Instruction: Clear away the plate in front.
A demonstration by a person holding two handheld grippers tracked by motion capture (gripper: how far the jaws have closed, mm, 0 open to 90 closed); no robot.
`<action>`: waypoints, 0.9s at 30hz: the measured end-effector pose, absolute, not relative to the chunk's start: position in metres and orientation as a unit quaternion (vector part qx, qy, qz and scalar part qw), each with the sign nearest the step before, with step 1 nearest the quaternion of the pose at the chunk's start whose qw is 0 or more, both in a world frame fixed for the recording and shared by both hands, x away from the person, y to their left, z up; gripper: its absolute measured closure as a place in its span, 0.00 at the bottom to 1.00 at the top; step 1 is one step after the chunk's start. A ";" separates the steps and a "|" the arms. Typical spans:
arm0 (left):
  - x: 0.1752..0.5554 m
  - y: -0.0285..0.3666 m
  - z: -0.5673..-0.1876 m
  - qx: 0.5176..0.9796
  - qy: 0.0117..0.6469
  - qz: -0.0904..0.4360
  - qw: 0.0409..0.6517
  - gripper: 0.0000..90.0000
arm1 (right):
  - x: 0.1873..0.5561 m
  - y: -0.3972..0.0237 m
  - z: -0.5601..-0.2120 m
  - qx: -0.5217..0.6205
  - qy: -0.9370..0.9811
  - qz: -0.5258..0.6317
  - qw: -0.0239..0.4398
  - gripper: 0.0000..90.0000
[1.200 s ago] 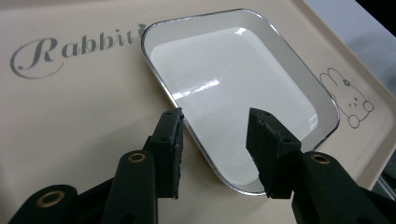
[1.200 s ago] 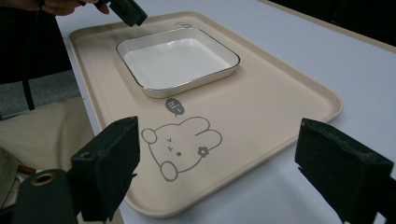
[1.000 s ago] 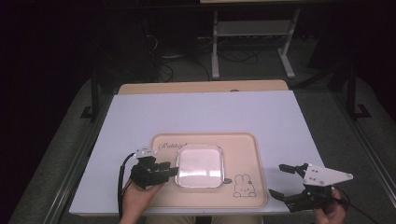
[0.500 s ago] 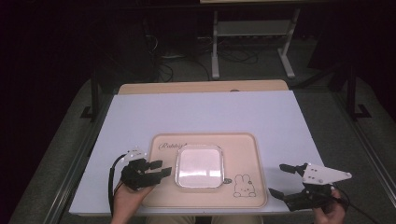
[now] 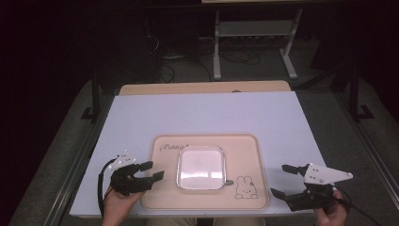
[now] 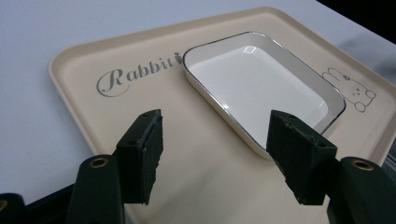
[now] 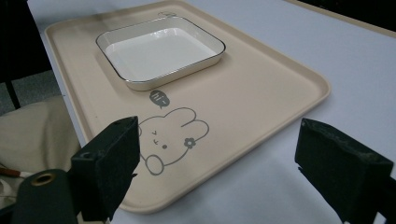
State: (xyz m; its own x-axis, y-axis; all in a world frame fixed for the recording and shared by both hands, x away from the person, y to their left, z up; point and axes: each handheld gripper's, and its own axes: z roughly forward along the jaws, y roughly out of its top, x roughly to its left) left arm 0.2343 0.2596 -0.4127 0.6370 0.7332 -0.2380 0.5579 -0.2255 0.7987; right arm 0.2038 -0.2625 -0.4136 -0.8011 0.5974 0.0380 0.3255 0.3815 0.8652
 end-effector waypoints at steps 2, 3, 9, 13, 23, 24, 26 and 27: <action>0.233 0.263 -0.412 0.777 0.412 0.098 0.466 0.38 | 0.204 -0.263 -0.414 0.283 0.819 0.479 0.142 0.15; 0.231 0.265 -0.412 0.778 0.408 0.103 0.468 0.38 | 0.204 -0.263 -0.414 0.285 0.819 0.478 0.142 0.15; 0.227 0.275 -0.412 0.775 0.404 0.114 0.473 0.36 | 0.205 -0.263 -0.415 0.290 0.819 0.475 0.141 0.15; 0.222 0.283 -0.413 0.773 0.401 0.127 0.474 0.34 | 0.207 -0.263 -0.416 0.295 0.818 0.474 0.140 0.15; 0.211 0.303 -0.414 0.767 0.407 0.145 0.473 0.33 | 0.209 -0.264 -0.417 0.302 0.815 0.473 0.141 0.15; 0.211 0.303 -0.414 0.767 0.407 0.145 0.473 0.33 | 0.209 -0.264 -0.417 0.302 0.815 0.473 0.141 0.15; 0.209 0.307 -0.414 0.765 0.409 0.146 0.475 0.33 | 0.209 -0.264 -0.417 0.302 0.816 0.472 0.139 0.15; 0.207 0.309 -0.415 0.762 0.415 0.146 0.475 0.33 | 0.209 -0.264 -0.417 0.302 0.817 0.472 0.139 0.15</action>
State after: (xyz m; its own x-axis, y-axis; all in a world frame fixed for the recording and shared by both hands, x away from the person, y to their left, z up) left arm 0.2067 0.3089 -0.4146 0.6134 0.7711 -0.1706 0.4930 -0.2052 0.8455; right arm 0.2095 -0.2642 -0.4174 -0.7796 0.6235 0.0581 0.3620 0.3731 0.8543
